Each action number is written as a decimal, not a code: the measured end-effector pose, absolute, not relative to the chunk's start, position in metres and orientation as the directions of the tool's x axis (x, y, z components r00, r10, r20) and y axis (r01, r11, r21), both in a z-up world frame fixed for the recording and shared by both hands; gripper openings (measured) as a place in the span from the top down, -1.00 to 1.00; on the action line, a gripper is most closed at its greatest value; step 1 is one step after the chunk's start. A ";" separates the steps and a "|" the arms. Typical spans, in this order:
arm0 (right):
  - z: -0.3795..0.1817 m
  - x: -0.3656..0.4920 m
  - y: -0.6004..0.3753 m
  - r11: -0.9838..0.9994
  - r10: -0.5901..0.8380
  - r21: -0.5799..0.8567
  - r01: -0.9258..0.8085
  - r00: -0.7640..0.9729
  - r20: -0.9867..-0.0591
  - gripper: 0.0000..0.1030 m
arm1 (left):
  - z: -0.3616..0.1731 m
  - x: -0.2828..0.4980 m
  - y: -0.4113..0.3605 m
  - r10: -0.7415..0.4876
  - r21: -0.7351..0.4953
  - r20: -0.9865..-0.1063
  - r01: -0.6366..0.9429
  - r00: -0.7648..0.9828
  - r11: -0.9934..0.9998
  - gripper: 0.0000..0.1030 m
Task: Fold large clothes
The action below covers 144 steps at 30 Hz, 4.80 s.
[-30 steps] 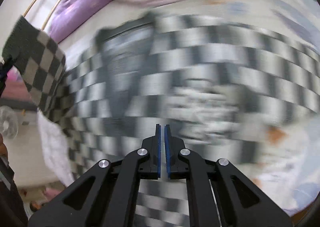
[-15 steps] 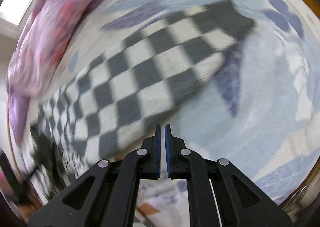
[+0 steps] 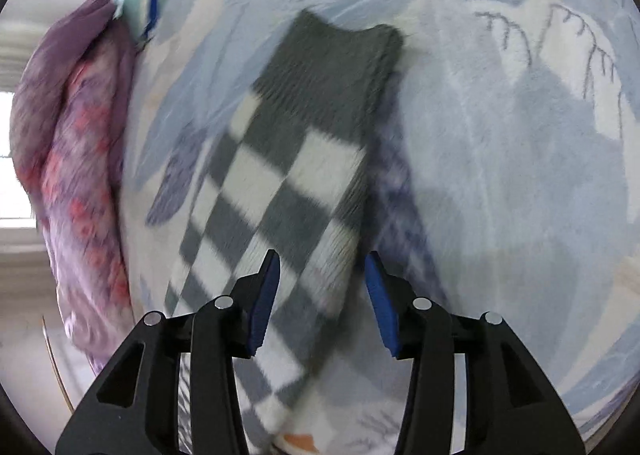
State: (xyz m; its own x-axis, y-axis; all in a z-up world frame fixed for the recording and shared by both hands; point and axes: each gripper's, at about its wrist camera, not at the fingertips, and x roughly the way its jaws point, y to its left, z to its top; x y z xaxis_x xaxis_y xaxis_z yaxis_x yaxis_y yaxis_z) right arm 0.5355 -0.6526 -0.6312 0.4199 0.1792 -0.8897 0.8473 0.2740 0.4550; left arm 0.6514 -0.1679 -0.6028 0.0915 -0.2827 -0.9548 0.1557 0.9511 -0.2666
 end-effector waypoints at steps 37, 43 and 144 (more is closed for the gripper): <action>-0.477 0.616 -0.117 0.835 0.487 0.550 -0.002 0.468 -0.738 0.78 | -0.560 0.641 0.123 -0.337 -0.396 -0.908 -0.244 0.249 0.885 -0.33; -0.557 0.609 -0.033 0.899 0.437 0.433 -0.068 0.207 -0.875 0.69 | -0.561 0.627 0.187 -0.303 -0.389 -0.911 -0.337 0.280 0.858 -0.33; -0.421 0.559 -0.289 0.892 0.249 0.421 0.164 0.599 -0.761 0.66 | -0.450 0.586 0.225 -0.193 -0.396 -0.834 -0.318 0.517 0.861 0.55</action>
State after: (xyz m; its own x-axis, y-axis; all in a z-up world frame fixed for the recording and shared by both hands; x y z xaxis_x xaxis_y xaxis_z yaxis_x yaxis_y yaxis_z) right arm 0.5585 -0.2894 -0.4214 0.5992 0.2486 -0.7611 0.1644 0.8921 0.4208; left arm 0.5861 0.2248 -0.4502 0.5171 -0.1927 -0.8339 -0.3185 0.8610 -0.3965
